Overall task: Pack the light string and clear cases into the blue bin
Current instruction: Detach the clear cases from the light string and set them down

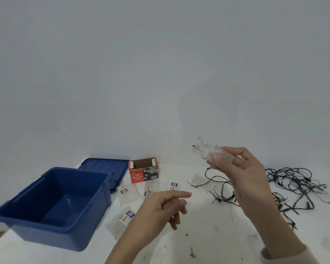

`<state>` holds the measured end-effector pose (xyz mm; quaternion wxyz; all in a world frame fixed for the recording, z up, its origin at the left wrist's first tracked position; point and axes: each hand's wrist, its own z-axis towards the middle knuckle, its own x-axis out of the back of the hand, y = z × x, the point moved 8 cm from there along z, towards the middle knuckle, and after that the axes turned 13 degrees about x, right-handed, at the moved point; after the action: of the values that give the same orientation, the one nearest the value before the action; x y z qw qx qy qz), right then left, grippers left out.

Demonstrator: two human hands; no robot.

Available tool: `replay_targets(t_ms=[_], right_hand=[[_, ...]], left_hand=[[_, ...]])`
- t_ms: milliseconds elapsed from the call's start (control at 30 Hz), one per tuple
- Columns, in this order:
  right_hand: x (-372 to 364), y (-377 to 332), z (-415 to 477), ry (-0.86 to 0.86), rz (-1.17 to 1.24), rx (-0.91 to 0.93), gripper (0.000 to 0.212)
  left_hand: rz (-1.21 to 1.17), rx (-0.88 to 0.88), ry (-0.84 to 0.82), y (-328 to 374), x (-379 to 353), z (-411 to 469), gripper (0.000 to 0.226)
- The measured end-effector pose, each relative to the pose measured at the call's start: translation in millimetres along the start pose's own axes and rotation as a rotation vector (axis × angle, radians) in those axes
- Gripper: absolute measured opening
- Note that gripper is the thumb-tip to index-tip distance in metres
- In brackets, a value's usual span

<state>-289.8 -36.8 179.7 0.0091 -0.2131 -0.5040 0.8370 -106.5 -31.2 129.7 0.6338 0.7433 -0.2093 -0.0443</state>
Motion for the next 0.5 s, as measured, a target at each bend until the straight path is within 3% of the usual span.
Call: replay_targets(t_ms=[133, 233, 367, 500], right_hand=[[7.0, -12.7, -1.7, 0.106, -0.215, 0.205, 0.027], [7.0, -21.7, -4.3, 0.085, -0.478, 0.368, 0.029], [-7.6, -19.9, -9.4, -0.141, -0.85, 0.522, 0.018], [-20.7, 7.9, -15.4, -0.496, -1.029, 0.473, 0.033]], left_hand=[[0.117, 0.047, 0.027, 3.2, -1.2, -7.5, 0.027], [0.32, 0.038, 0.104, 13.6, 3.3, -15.4, 0.022], [0.665, -0.067, 0.337, 45.3, 17.9, -31.8, 0.02], [0.992, -0.476, 0.58, 89.0, 19.8, -46.9, 0.022]])
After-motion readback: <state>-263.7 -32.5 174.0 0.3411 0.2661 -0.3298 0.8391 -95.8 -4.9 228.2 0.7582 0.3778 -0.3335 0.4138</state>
